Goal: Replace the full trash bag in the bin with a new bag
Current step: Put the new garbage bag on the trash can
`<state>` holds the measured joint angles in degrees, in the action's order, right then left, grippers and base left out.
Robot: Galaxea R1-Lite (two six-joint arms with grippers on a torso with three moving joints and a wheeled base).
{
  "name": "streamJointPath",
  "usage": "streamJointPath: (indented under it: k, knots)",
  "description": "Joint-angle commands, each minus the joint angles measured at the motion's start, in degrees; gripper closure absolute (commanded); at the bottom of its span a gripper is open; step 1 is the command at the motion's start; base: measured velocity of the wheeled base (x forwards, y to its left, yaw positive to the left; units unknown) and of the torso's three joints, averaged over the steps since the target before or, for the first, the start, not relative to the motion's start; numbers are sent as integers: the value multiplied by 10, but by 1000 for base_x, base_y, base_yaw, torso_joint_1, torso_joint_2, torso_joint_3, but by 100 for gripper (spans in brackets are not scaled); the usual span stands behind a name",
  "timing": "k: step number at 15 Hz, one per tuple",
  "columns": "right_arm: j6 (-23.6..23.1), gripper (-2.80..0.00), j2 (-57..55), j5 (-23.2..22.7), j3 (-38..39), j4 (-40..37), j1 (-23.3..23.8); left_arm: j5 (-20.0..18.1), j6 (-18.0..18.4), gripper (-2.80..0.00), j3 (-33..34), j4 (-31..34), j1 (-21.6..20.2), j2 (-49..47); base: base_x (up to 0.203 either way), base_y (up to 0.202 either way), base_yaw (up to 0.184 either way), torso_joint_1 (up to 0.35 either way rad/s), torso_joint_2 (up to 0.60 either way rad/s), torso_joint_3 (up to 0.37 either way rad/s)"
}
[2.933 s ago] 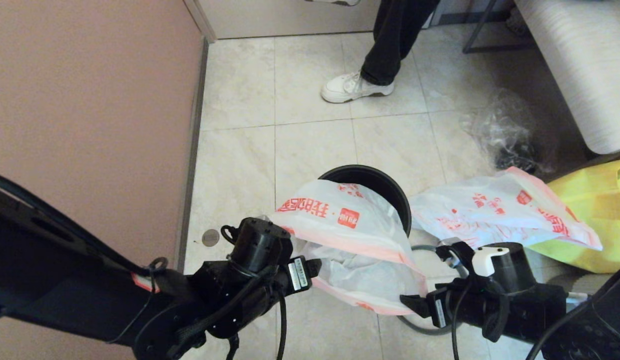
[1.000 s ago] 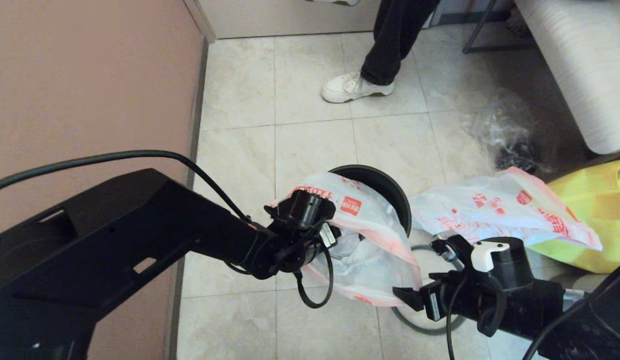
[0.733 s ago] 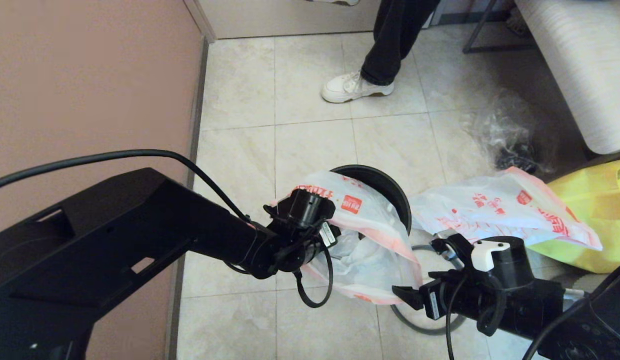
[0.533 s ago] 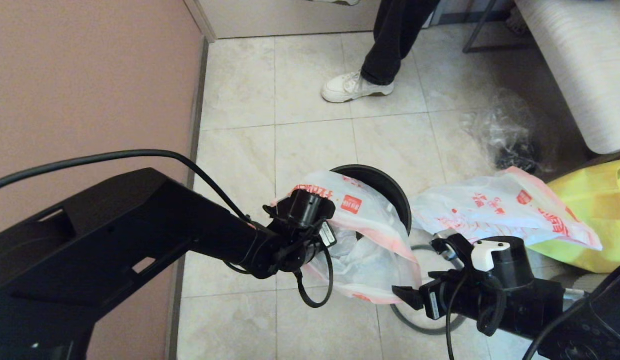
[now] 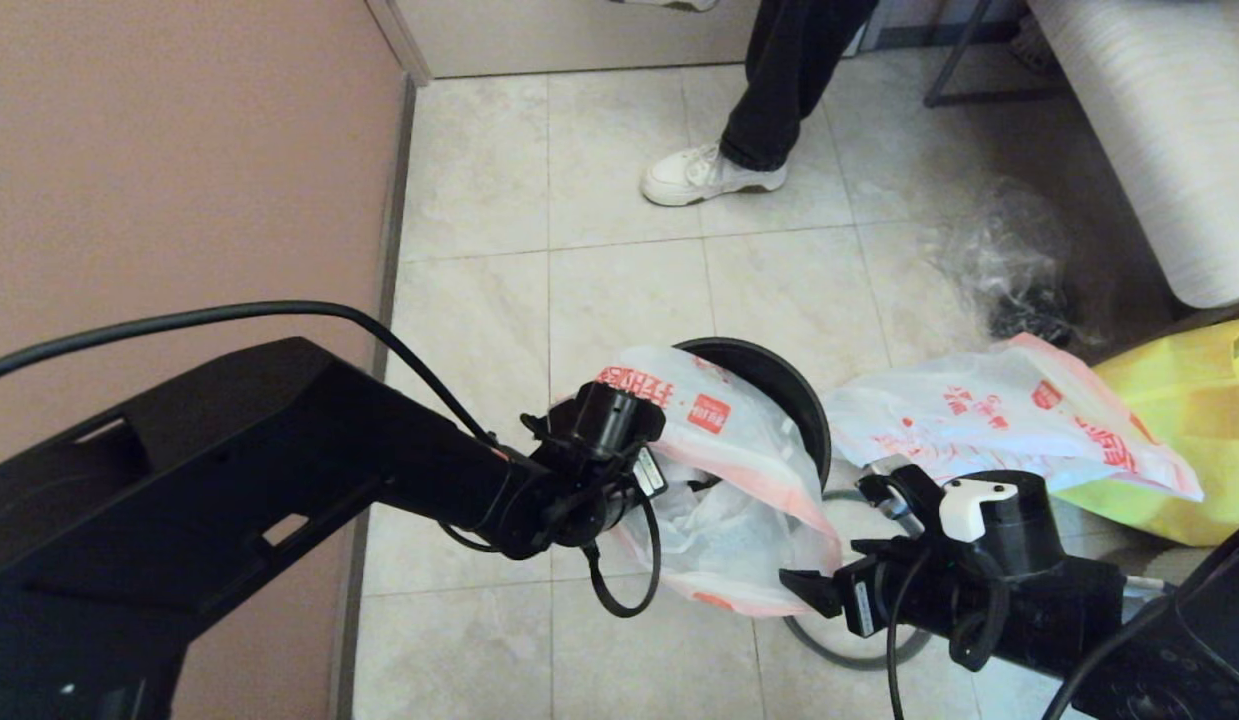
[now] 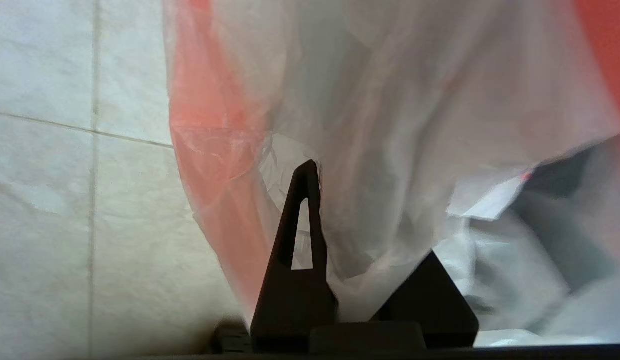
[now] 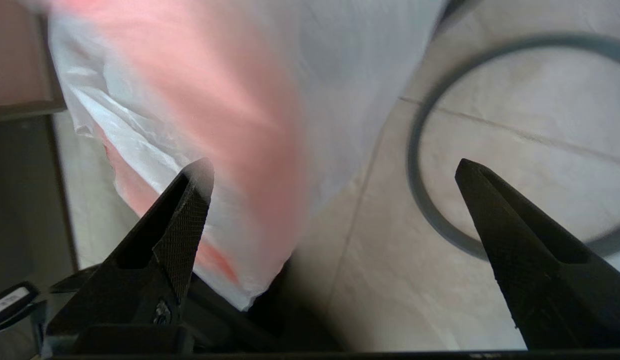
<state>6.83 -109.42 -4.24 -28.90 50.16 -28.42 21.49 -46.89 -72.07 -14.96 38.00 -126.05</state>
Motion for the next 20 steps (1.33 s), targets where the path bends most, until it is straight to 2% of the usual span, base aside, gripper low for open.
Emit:
streamJointPath:
  k: [1, 7, 12, 13, 14, 17, 20]
  knots:
    - [0, -280, -1, 0, 0, 12, -8, 1, -8, 0, 1, -1, -7, 3, 0, 0, 0, 0, 0, 0]
    - [0, -280, 50, 4, 11, 13, -36, 1, -12, 0, 9, -2, -34, 26, 0, 0, 0, 0, 0, 0]
    - [-5, -280, 132, 0, 59, -9, -34, -1, -19, 0, 12, -3, -55, 26, 0, 0, 0, 0, 0, 0]
    - [-15, -223, 150, -1, 57, -42, -33, -1, -19, 0, 13, -3, -55, 26, 0, 0, 0, 0, 0, 0]
    - [-26, 0, 162, -1, 43, -84, -36, -1, -21, 0, 13, -3, -55, 24, 0, 0, 0, 0, 0, 0]
    - [-35, 0, 157, 2, -41, -162, -56, -2, -29, 0, 13, -1, -54, 23, 0, 0, 0, 0, 0, 0]
    - [-46, 0, 97, 22, -70, -175, -77, -6, -30, 0, 15, 1, -45, 25, 0, 0, 0, 0, 0, 0]
